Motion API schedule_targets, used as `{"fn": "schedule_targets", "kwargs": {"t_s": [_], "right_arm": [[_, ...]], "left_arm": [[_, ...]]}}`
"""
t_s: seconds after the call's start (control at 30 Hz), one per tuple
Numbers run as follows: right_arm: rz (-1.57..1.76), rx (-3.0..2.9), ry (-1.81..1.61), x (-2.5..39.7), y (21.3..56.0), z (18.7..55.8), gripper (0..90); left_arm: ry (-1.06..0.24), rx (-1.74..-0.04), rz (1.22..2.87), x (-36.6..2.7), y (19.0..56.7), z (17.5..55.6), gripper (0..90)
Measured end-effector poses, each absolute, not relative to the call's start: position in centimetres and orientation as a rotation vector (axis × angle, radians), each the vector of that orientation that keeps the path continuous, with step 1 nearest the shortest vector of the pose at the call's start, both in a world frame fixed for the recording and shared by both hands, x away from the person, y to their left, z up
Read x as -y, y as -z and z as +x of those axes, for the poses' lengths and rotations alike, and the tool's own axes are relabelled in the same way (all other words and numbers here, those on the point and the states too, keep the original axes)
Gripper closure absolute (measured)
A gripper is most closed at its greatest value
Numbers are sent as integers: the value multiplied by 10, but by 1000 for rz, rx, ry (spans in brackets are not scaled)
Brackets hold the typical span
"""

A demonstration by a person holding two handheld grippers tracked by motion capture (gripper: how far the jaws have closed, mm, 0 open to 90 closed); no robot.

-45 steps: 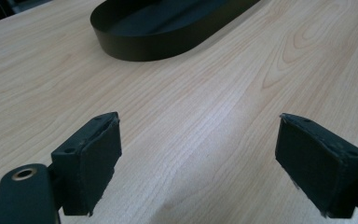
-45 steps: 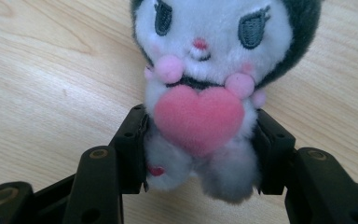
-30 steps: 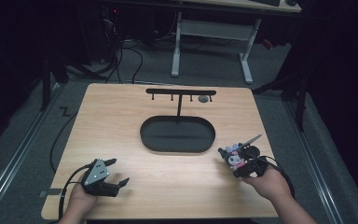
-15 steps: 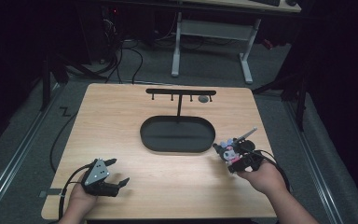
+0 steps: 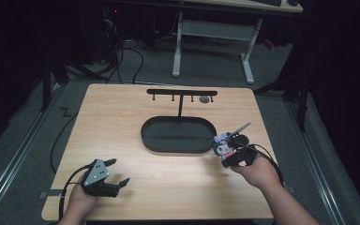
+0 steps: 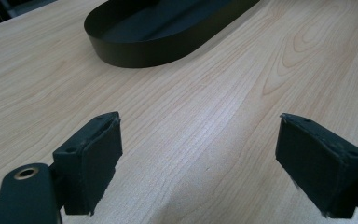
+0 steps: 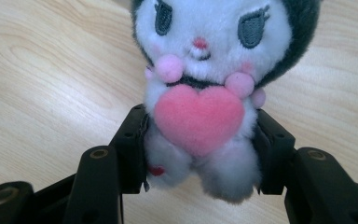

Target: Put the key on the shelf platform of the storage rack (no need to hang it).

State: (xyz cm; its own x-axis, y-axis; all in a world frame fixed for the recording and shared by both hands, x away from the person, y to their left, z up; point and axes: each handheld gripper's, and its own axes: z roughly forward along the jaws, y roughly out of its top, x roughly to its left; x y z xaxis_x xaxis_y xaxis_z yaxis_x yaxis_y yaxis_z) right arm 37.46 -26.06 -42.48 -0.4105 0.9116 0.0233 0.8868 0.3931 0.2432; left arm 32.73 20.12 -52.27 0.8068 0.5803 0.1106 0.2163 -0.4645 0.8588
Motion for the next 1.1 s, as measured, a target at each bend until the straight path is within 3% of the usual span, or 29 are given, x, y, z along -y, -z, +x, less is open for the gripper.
{"fn": "schedule_targets", "kwargs": {"t_s": [0.5,1.1], "right_arm": [[1589,-2534,-399,245,405,399,479],[1572,-2592,-436,221,411,417,479]], "left_arm": [[-483,-607,2064,-206,525,325,151],[-477,-600,2058,-210,524,320,150]]}}
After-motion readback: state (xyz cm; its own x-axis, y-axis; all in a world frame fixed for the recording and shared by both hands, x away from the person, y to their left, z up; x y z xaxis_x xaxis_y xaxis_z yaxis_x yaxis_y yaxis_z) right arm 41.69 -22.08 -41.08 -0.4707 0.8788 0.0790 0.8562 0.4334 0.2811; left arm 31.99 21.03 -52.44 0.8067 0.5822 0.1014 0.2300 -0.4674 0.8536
